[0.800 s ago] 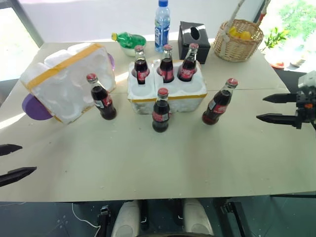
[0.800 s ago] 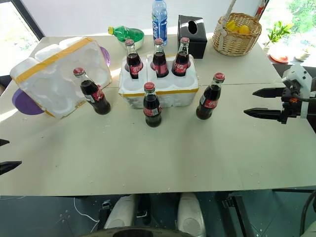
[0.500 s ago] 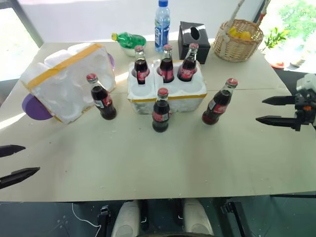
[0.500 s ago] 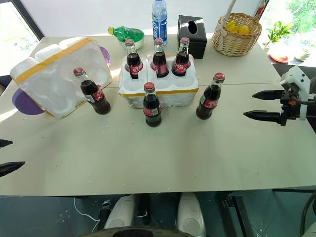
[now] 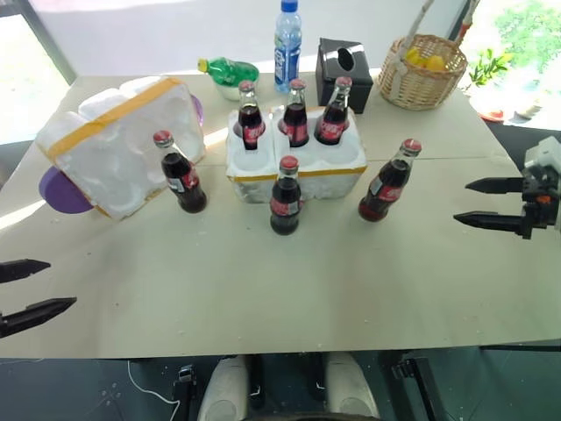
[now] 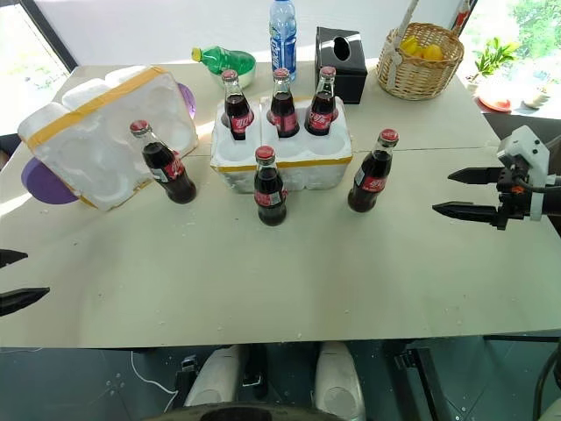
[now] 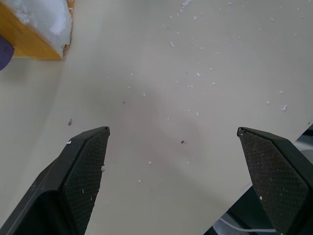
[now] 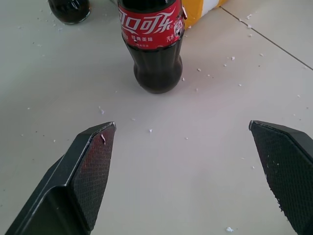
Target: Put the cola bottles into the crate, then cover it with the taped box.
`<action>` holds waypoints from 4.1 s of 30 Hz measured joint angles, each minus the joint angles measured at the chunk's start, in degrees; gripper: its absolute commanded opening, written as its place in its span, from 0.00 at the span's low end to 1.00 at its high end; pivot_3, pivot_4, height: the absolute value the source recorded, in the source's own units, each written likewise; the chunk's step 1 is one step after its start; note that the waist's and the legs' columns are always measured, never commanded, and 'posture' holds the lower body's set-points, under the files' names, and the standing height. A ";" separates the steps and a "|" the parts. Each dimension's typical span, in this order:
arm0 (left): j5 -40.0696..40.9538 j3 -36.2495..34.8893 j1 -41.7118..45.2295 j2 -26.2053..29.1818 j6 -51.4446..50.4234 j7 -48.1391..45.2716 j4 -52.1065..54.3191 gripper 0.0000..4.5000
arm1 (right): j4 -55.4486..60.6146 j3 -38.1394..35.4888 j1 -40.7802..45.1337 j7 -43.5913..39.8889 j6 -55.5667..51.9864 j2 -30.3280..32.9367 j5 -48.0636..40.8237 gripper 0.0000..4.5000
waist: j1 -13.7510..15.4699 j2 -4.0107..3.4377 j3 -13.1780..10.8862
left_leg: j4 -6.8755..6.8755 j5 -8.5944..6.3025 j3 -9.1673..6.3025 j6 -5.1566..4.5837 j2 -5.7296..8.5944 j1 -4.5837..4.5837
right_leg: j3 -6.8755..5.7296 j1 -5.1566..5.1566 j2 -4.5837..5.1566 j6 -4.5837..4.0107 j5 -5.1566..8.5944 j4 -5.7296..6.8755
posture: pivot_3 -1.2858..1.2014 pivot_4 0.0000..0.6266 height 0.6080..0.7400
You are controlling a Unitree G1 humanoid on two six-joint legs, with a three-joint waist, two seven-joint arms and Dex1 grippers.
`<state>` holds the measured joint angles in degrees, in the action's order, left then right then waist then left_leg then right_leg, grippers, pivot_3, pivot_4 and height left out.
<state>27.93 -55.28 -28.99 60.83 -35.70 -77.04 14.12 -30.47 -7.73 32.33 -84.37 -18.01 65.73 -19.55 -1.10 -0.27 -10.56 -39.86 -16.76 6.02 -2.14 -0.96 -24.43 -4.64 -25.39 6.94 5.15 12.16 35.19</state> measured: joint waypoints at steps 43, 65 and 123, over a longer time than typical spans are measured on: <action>-8.55 49.91 61.88 -22.48 10.12 24.97 -29.38 0.63 | 30.26 -4.22 15.39 5.36 -34.16 0.44 -24.66 1.00 | 0.40 -0.03 0.03 | -0.22 0.10 -0.02 0.03 0.01 0.02 | 0.00 0.19 -0.12 0.46 -0.27 0.15 | 0.52 0.24 1.00; -5.94 55.03 98.37 -34.26 10.81 12.75 -61.54 0.63 | 38.31 -10.40 6.82 17.05 -37.01 -2.64 -30.07 1.00 | 1.61 0.39 -0.17 | -0.34 0.10 0.09 -0.02 0.23 0.00 | -0.04 0.40 -0.22 0.71 -0.40 0.02 | 0.52 0.24 1.00; 16.48 43.23 60.08 -6.57 -16.56 10.35 5.33 0.99 | 45.09 11.45 -4.09 66.03 -34.70 -49.99 -18.60 1.00 | 1.14 0.69 -0.20 | -0.34 0.14 -0.17 0.06 0.04 0.13 | -0.01 0.50 -0.27 0.67 -0.38 0.07 | 0.52 0.24 1.00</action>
<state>44.41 -12.05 31.09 54.26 -52.26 -66.69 19.45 14.62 3.72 28.24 -18.34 -52.71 15.74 -38.15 0.04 0.42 -10.76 -40.19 -16.62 5.85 -2.09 -0.92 -24.31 -4.65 -24.89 6.67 5.82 11.79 35.26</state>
